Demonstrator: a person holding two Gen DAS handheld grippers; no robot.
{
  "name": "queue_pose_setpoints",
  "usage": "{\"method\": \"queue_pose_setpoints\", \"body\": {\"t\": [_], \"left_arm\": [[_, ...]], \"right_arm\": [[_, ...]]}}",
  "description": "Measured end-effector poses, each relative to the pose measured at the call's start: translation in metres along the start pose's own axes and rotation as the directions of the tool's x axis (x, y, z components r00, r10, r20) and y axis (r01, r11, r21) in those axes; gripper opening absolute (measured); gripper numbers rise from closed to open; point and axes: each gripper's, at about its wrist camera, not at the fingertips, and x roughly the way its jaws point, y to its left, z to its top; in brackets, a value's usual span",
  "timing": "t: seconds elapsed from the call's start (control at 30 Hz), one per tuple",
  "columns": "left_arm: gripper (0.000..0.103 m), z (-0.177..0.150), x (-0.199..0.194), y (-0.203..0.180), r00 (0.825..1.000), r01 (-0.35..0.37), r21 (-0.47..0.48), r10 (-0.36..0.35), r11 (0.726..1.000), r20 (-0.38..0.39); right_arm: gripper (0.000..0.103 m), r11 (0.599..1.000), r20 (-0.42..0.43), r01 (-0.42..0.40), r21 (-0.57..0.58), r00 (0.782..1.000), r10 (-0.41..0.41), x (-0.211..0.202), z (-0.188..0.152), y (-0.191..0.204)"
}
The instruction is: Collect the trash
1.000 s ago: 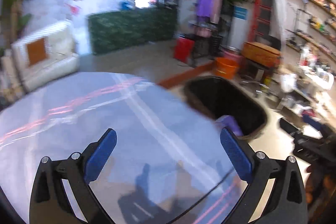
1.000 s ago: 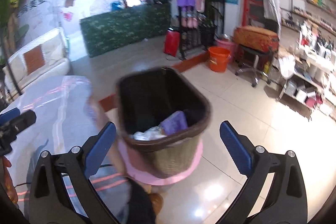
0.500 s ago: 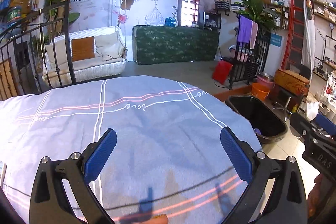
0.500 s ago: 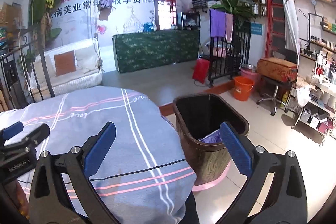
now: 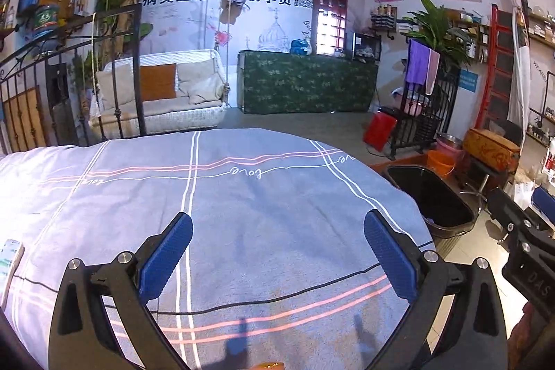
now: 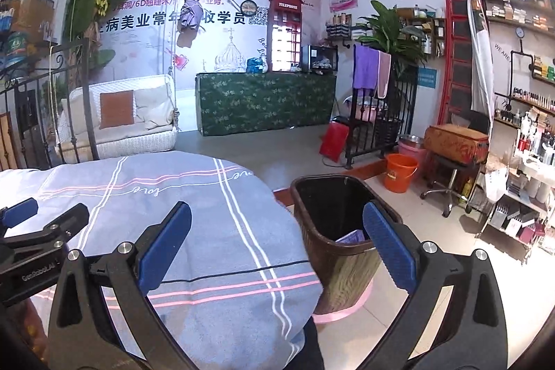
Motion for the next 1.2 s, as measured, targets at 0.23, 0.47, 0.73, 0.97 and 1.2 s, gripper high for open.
{"method": "queue_pose_setpoints", "body": {"t": [0.23,0.47,0.73,0.97,1.2], "left_arm": [[0.098,-0.006,-0.004,-0.002,1.000,0.016,-0.006,-0.016,1.000,0.001],[0.098,-0.007,-0.007,-0.003,1.000,0.022,0.000,-0.022,1.000,0.010],[0.098,-0.009,-0.005,-0.003,1.000,0.018,0.005,-0.018,1.000,0.009],[0.098,-0.011,-0.006,-0.004,1.000,0.016,0.006,-0.016,1.000,0.007],[0.098,-0.011,-0.006,-0.004,1.000,0.018,0.007,-0.018,1.000,0.010]], "right_arm": [[0.098,1.000,0.000,-0.001,0.013,1.000,0.001,-0.003,-0.003,-0.001],[0.098,1.000,0.003,0.016,0.025,1.000,-0.016,-0.005,-0.003,-0.004],[0.098,1.000,-0.008,0.016,0.024,1.000,-0.016,-0.001,-0.006,-0.002],[0.098,0.999,-0.007,0.023,0.029,1.000,-0.023,0.000,-0.007,-0.003],[0.098,0.999,-0.009,0.027,0.036,1.000,-0.027,-0.002,-0.009,-0.003]]}}
